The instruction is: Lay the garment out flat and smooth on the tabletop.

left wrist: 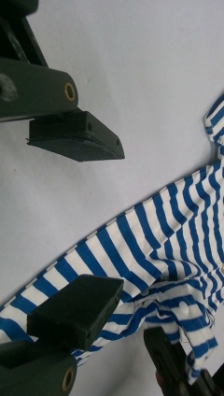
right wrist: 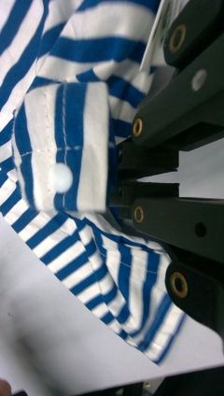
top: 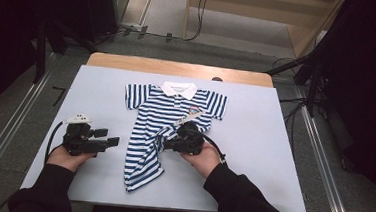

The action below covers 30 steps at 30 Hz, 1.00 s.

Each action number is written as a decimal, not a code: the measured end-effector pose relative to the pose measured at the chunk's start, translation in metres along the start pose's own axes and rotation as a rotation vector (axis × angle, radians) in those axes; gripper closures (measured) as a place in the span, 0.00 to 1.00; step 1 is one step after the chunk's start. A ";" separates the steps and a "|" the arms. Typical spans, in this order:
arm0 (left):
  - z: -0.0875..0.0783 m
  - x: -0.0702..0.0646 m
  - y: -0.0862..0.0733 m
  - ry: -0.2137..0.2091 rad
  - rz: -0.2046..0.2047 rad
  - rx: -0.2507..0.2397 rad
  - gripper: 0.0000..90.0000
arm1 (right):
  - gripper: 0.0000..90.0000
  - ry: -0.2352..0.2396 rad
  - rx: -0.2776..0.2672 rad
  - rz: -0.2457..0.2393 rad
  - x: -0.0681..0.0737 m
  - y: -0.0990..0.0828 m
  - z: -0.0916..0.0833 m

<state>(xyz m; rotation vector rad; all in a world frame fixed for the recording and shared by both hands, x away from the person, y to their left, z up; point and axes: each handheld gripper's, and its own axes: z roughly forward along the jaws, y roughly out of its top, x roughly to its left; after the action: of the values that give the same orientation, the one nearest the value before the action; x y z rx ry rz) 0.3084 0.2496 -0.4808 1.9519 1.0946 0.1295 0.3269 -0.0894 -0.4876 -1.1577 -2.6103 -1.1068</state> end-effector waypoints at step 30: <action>0.026 0.000 0.025 -0.024 0.035 0.006 0.36 | 0.93 -0.123 -0.017 0.044 -0.009 -0.092 -0.117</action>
<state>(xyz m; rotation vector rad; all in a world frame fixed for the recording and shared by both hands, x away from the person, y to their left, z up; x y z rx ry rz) 0.3359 0.2272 -0.4784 1.9735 1.0468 0.1215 0.2477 -0.2120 -0.4585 -1.3199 -2.6558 -1.0849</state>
